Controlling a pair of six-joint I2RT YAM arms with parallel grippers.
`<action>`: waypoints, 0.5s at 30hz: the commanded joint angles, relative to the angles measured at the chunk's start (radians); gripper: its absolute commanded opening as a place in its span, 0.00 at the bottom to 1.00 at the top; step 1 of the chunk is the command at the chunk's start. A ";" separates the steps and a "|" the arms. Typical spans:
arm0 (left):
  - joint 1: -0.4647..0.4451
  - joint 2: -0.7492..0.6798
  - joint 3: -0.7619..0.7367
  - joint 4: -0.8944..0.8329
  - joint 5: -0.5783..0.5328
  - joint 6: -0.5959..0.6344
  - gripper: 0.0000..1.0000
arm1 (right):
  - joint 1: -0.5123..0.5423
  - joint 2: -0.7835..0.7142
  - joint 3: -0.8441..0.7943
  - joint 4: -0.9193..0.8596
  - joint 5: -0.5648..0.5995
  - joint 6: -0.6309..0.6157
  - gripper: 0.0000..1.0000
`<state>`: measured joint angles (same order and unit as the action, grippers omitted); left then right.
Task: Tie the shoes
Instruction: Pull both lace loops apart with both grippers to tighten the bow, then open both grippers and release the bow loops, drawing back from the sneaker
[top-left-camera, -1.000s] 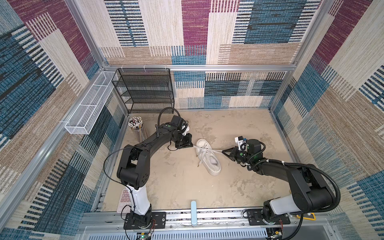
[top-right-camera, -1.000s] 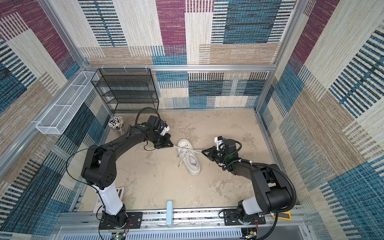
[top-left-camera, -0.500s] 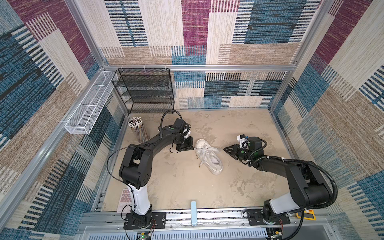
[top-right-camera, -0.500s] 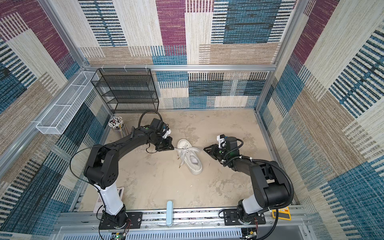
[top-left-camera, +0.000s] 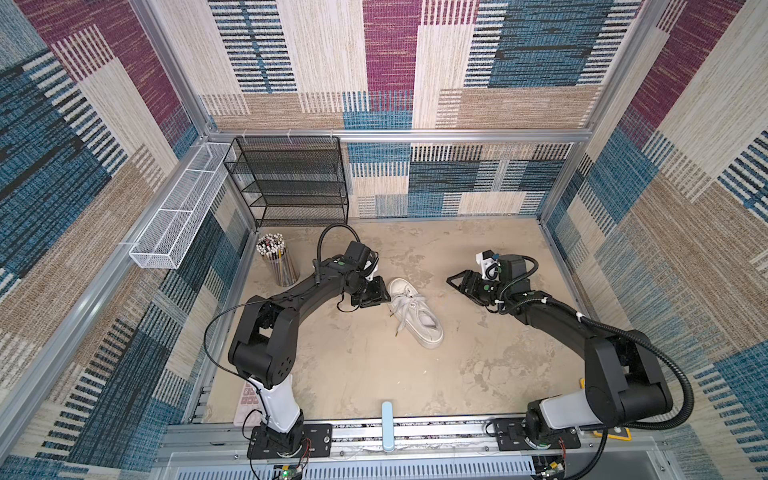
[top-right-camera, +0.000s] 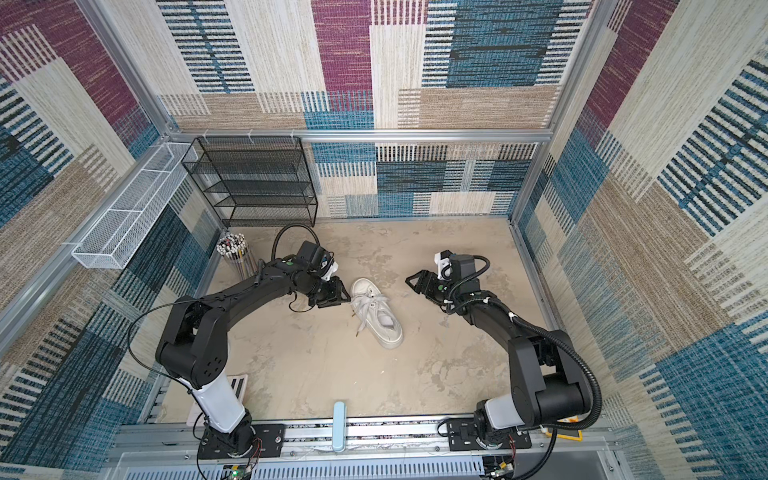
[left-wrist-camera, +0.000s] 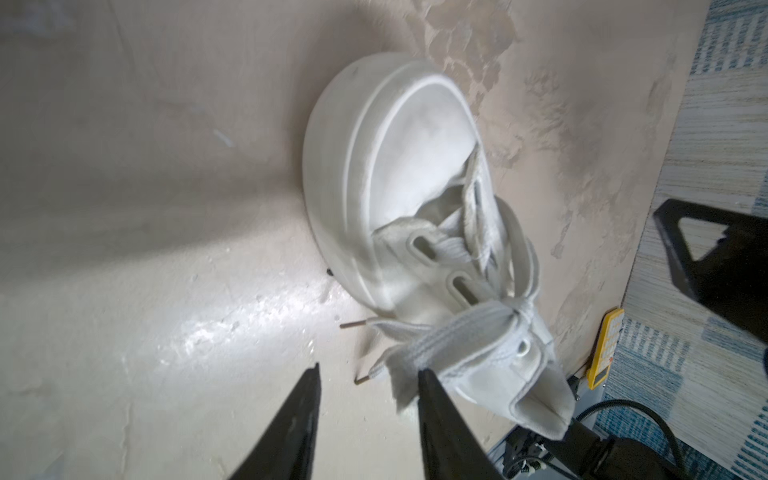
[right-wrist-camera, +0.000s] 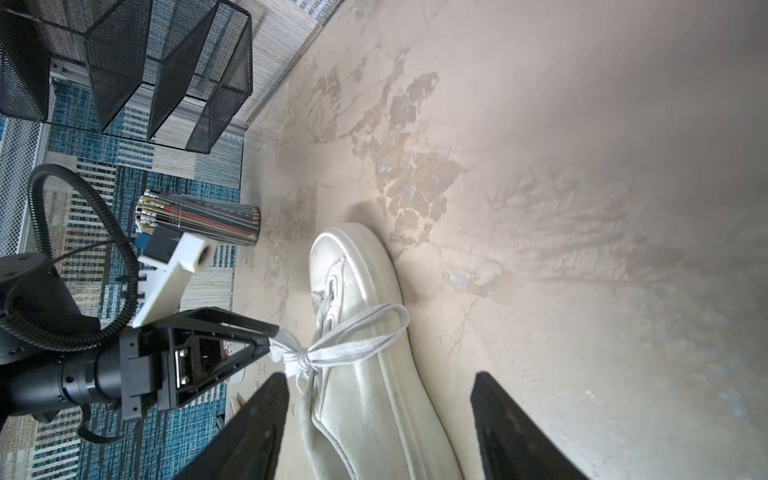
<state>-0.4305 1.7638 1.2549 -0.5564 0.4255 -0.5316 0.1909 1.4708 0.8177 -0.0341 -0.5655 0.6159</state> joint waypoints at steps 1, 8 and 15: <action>0.004 -0.063 -0.048 0.068 0.017 -0.048 0.58 | 0.028 0.049 0.078 -0.154 0.020 -0.121 0.72; 0.067 -0.160 -0.095 0.059 0.040 -0.053 0.69 | 0.134 0.023 0.033 -0.174 -0.035 -0.100 0.74; 0.079 -0.211 -0.137 0.005 0.042 0.014 0.72 | 0.220 -0.013 -0.070 -0.075 -0.092 -0.007 0.76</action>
<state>-0.3534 1.5707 1.1393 -0.5240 0.4515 -0.5636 0.3882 1.4727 0.7643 -0.1768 -0.6220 0.5598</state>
